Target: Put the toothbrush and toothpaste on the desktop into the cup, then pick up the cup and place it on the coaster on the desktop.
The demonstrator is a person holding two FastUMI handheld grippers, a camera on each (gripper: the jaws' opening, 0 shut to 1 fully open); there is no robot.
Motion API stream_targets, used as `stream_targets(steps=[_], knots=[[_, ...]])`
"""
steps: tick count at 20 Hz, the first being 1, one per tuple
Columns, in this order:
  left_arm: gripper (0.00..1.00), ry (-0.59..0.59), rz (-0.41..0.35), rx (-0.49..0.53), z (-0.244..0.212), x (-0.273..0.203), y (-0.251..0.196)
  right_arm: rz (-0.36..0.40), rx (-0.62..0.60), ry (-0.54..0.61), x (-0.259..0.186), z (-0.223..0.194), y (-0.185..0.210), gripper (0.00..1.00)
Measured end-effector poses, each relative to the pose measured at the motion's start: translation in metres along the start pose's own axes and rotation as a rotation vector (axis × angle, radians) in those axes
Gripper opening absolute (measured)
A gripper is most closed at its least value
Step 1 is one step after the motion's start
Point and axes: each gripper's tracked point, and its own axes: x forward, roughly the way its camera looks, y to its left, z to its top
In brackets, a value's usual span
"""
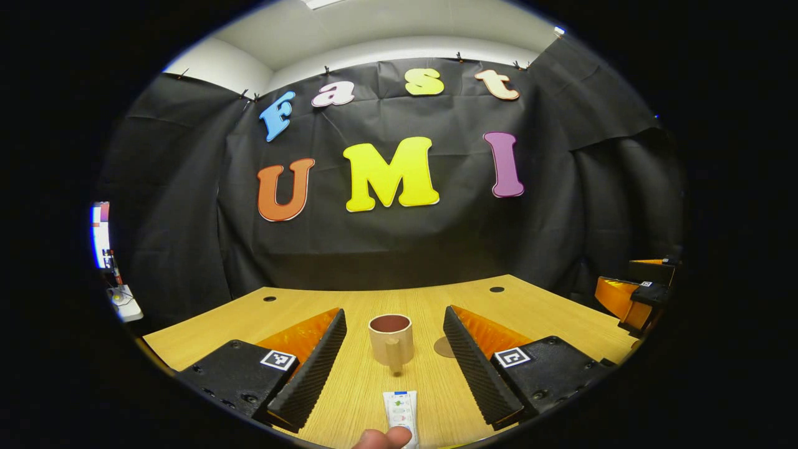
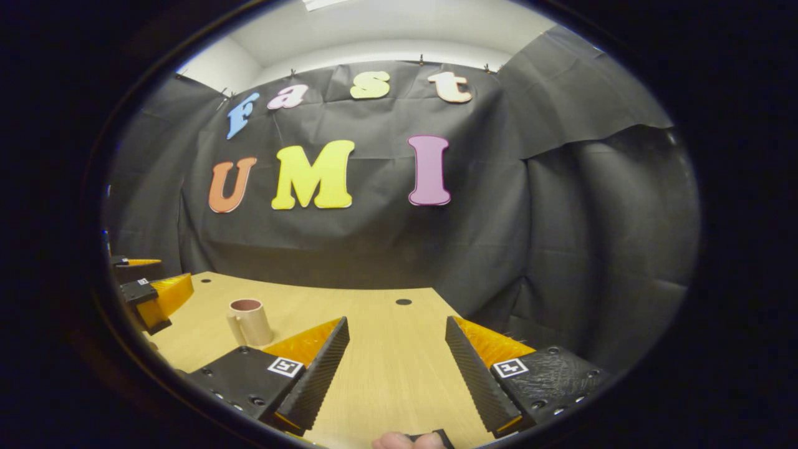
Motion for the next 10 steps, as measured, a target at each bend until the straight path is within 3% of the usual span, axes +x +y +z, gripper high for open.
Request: stream_targets(steps=[4,10], knots=[[0.99,0.035,-0.006,-0.008,-0.009,0.001,-0.003,-0.004,-0.002,0.004,0.001,-0.002,-0.002,0.94],[0.99,0.19,-0.019,-0.015,-0.052,-0.002,-0.008,0.006,0.009,0.026,0.001,-0.015,-0.001,0.96]])
